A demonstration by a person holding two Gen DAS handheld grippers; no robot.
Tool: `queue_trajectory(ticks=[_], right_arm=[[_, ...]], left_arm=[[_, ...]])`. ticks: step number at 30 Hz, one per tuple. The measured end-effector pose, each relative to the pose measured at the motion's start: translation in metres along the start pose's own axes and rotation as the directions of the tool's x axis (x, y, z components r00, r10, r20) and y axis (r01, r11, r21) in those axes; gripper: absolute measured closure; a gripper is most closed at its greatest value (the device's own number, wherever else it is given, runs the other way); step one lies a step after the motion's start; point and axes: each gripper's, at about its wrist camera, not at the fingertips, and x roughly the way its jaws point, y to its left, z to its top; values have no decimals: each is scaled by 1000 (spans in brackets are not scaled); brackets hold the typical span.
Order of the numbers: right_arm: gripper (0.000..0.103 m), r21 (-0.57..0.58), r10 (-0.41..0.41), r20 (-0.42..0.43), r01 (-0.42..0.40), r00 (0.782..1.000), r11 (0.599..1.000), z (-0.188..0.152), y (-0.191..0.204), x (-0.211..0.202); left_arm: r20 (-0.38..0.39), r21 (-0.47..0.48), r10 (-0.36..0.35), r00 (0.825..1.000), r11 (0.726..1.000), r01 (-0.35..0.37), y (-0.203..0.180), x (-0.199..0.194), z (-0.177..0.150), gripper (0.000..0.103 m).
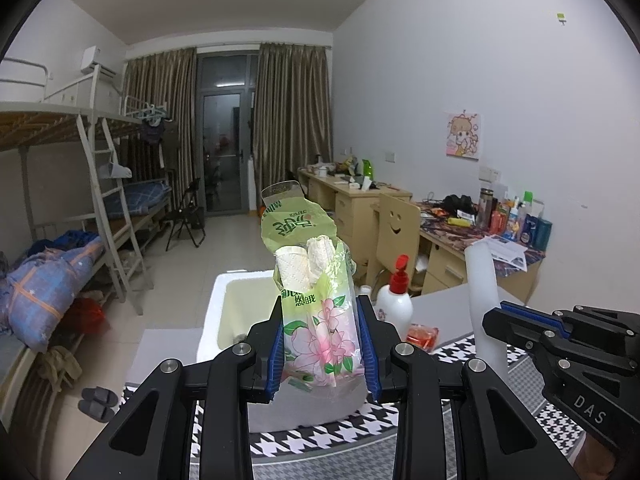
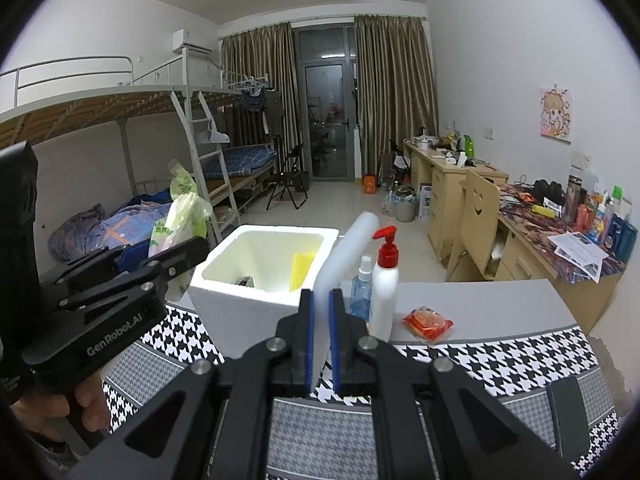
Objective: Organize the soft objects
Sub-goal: 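Carry the tissue packet and foam tube over the white foam box with both grippers, then lower the tissue packet into the foam box and open the left gripper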
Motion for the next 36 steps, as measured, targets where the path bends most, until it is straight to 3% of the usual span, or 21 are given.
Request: queue_trajectory(ticks=[21,36], right_arm=[[93,-48,-25,-8,25,1000,999,23,11,37],[93,-57,-33,-47,30,998,998,29,14,67]], left_arm=[[-54,-27,108,993,994,-110,19,53,6,69],[-113,-23,137,984,990,-140,24,96,4,69]])
